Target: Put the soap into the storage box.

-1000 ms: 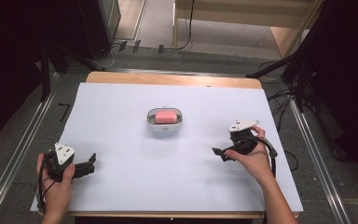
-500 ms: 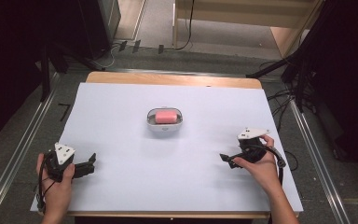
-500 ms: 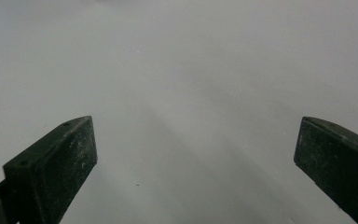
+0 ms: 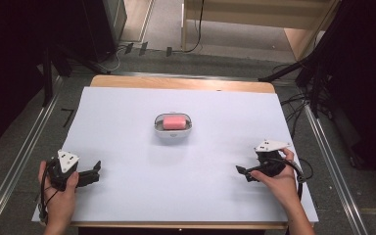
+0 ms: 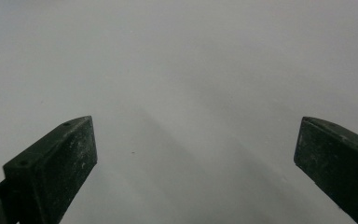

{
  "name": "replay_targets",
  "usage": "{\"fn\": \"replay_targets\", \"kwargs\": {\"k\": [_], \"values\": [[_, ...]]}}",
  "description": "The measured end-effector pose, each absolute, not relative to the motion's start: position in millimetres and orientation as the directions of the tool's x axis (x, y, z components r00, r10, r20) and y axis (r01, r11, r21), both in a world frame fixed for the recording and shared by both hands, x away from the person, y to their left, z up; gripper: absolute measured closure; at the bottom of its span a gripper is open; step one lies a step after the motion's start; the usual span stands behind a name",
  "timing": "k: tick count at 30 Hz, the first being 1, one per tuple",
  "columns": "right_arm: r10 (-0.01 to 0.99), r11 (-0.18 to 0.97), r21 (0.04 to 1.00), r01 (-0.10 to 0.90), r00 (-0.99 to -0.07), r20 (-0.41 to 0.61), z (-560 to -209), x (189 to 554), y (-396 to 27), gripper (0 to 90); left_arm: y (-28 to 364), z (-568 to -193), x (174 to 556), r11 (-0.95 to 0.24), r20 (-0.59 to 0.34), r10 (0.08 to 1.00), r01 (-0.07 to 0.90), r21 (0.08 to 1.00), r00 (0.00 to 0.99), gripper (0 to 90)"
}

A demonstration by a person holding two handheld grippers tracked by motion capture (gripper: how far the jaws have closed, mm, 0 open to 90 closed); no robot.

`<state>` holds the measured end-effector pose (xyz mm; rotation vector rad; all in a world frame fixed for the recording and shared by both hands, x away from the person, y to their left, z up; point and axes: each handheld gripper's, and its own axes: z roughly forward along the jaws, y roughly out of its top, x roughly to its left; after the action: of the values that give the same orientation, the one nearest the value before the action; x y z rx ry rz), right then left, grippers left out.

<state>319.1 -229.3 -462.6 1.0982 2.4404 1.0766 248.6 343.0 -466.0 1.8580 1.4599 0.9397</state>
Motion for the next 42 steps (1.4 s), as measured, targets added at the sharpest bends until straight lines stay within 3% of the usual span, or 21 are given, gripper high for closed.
{"fn": "replay_targets", "kwargs": {"k": [42], "values": [[0.814,0.303,0.763,0.571,-0.571,0.105,-484.1,260.4,-291.2,0.0,342.1,-466.3,248.6,-0.234,0.182,0.972,0.557,0.797,0.148,0.0]]}}
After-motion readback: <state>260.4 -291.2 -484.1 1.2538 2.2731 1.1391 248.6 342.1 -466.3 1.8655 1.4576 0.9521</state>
